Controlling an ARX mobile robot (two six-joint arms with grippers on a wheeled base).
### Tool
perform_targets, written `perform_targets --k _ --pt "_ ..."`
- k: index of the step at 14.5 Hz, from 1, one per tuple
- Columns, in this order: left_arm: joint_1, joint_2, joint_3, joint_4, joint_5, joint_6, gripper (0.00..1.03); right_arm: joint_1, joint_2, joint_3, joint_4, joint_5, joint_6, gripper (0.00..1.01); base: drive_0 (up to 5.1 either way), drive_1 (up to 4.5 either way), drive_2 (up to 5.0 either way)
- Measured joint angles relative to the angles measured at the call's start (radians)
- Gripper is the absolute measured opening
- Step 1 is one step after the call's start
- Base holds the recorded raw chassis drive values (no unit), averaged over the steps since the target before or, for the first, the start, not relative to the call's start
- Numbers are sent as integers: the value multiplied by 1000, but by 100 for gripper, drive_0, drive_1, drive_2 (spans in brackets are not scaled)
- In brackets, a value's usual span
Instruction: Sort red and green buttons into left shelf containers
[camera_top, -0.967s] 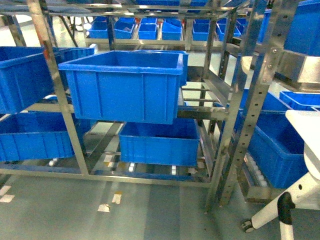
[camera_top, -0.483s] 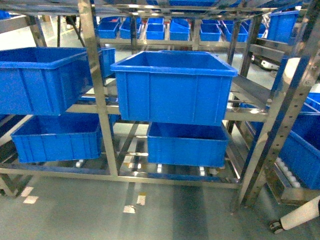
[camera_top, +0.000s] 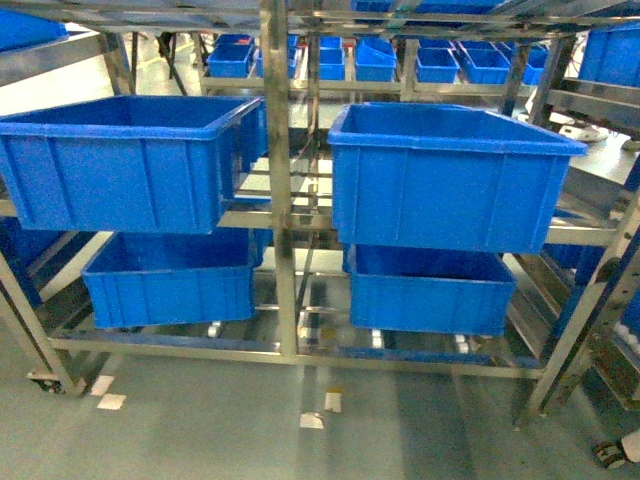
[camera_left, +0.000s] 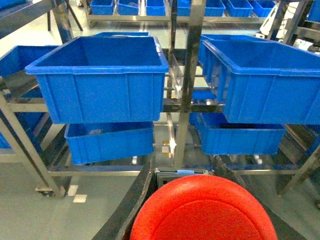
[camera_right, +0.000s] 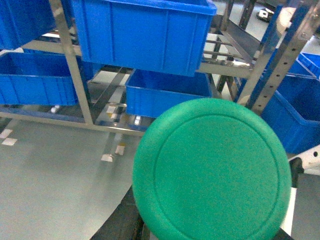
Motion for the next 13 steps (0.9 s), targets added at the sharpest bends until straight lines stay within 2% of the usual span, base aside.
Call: perform_targets --k 13 --pt "6 0 0 3 -10 0 29 0 -3 0 1 -5 0 26 -491 247 247"
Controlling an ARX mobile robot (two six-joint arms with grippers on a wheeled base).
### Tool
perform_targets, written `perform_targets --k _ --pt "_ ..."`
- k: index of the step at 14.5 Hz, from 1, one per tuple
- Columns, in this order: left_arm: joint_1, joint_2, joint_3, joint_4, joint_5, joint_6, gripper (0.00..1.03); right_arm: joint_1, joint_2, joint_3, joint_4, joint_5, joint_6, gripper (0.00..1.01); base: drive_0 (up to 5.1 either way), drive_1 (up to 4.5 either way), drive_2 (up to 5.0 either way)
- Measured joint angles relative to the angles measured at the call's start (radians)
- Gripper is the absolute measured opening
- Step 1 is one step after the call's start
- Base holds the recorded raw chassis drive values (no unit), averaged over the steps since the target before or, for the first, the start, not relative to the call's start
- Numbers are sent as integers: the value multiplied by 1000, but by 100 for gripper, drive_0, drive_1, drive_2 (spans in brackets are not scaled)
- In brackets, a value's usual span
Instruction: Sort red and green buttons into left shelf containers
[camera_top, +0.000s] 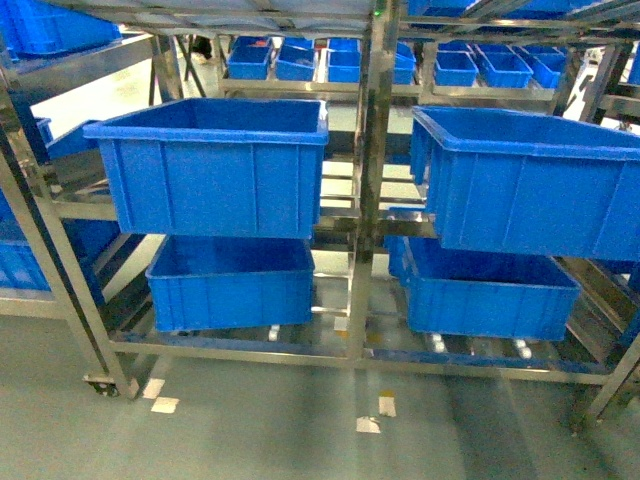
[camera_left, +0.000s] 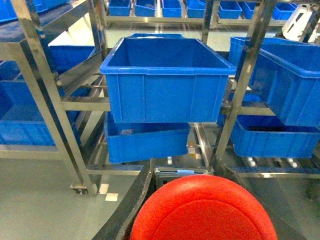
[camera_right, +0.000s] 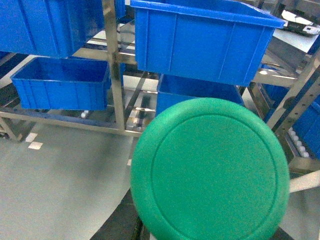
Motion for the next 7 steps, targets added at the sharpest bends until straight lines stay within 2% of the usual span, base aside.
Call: perform_targets --k 1,6,7 --pt "-1 0 0 0 2 0 29 0 0 0 0 0 0 26 -490 246 246" --pt "-6 -1 0 -4 10 0 29 0 0 0 -1 1 0 26 0 0 0" --pt "-6 -1 0 -3 10 0 29 0 -1 0 0 1 0 26 11 445 -422"
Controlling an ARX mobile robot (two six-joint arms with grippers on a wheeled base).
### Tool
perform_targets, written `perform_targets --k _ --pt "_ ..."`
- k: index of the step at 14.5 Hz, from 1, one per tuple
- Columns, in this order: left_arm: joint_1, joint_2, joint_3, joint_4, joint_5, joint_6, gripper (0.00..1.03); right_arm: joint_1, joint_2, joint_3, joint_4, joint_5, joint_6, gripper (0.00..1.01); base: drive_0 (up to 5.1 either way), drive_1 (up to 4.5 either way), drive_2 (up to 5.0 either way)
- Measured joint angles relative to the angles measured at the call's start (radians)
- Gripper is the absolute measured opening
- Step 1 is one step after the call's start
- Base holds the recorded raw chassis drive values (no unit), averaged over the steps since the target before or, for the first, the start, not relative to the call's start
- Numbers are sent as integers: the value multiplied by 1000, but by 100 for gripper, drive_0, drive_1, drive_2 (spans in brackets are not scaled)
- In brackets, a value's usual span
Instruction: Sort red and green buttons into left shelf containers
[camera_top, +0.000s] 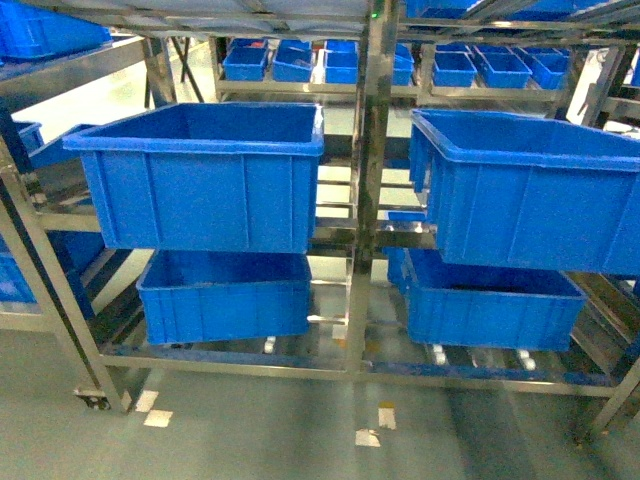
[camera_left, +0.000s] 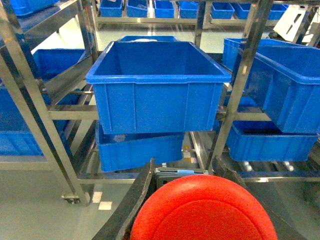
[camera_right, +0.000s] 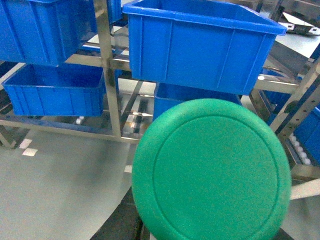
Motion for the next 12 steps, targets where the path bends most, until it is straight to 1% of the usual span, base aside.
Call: perform_targets --k 6,12 --pt "1 1 0 2 0 0 29 0 1 0 0 0 0 26 1 432 -431" --pt "1 7 0 5 0 0 29 0 6 0 0 0 0 26 -4 286 -295"
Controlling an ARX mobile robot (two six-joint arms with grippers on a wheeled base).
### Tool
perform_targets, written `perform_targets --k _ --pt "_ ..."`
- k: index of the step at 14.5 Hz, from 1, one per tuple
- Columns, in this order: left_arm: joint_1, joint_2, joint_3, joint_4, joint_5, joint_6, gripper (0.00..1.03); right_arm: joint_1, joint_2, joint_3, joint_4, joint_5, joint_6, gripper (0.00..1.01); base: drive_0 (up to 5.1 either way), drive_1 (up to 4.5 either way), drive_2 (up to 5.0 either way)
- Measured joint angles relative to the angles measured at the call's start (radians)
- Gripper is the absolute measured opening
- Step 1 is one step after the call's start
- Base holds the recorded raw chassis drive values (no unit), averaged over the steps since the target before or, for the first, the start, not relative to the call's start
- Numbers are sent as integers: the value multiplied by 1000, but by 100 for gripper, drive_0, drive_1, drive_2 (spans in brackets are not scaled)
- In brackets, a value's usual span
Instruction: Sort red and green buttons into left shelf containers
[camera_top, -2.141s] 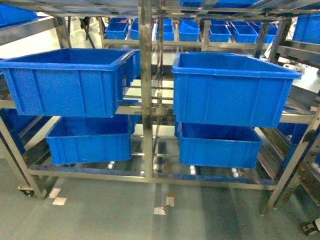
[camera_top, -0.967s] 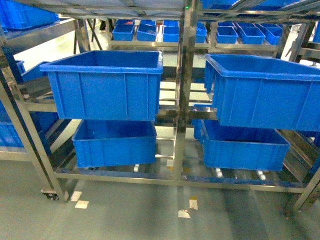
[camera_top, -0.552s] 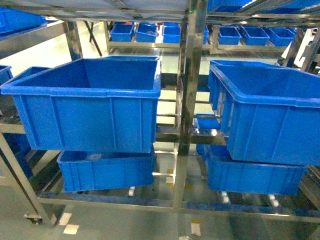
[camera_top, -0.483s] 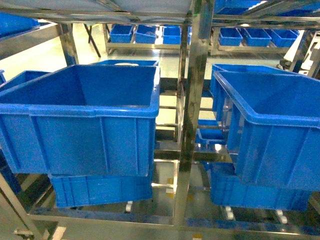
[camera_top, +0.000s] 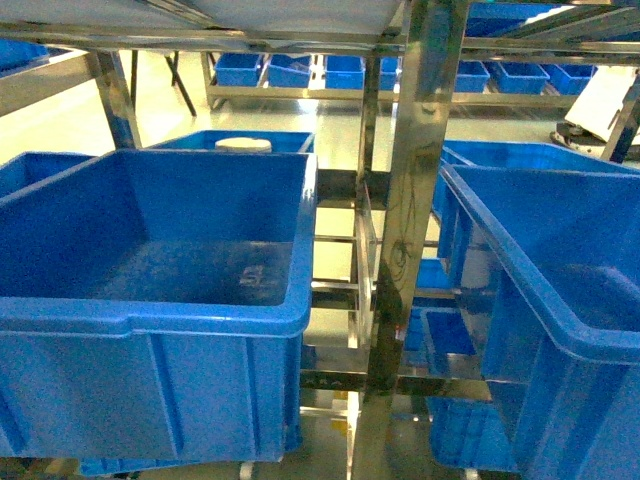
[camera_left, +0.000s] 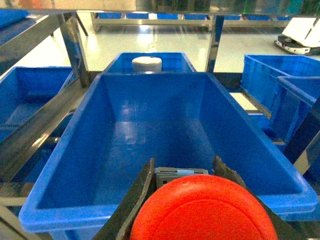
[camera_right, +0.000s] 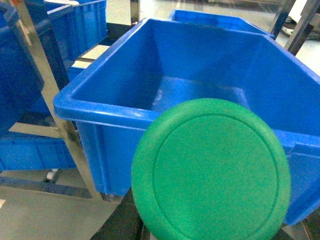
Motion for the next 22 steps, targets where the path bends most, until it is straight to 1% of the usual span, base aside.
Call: perform_targets --k 3,7,8,10,11,12,14,15,16,17,18,19,20,21,22 --pt "0 -2 0 0 0 0 29 0 0 0 1 0 0 26 -4 286 -295" --pt "-1 -2 0 -4 -1 0 29 0 0 0 3 0 0 26 0 0 0" --pt "-1 -2 0 -4 0 0 29 13 5 1 12 14 0 26 0 0 0" --pt "-1 -2 0 -4 0 0 28 61 34 21 12 46 -1 26 0 0 0" --pt "-1 -2 0 -3 0 0 28 87 75 52 37 70 -1 26 0 0 0" --pt "-1 -2 0 -3 0 0 28 99 138 97 89 85 -1 26 0 0 0" --pt "-1 -2 0 -3 0 0 28 95 330 212 184 102 -5 26 0 0 0" --pt "-1 -2 0 -3 0 0 28 75 447 266 204 102 -17 26 0 0 0" --pt "-1 -2 0 -3 -1 0 28 39 591 330 227 107 -28 26 0 0 0" --pt "-1 -2 0 -4 0 0 28 18 713 382 229 116 -47 26 0 0 0" --pt "-1 -2 0 -3 0 0 28 5 834 435 238 120 -59 26 0 0 0" --pt "-1 -2 0 -3 0 0 28 3 946 495 232 127 -82 26 0 0 0" --pt "-1 -2 0 -4 0 0 28 -1 1048 560 222 140 -90 26 0 0 0" --pt "-1 -2 0 -3 0 0 28 -1 1152 655 147 158 -89 26 0 0 0" --pt "-1 -2 0 -3 0 0 28 0 1217 721 99 186 -88 26 0 0 0"
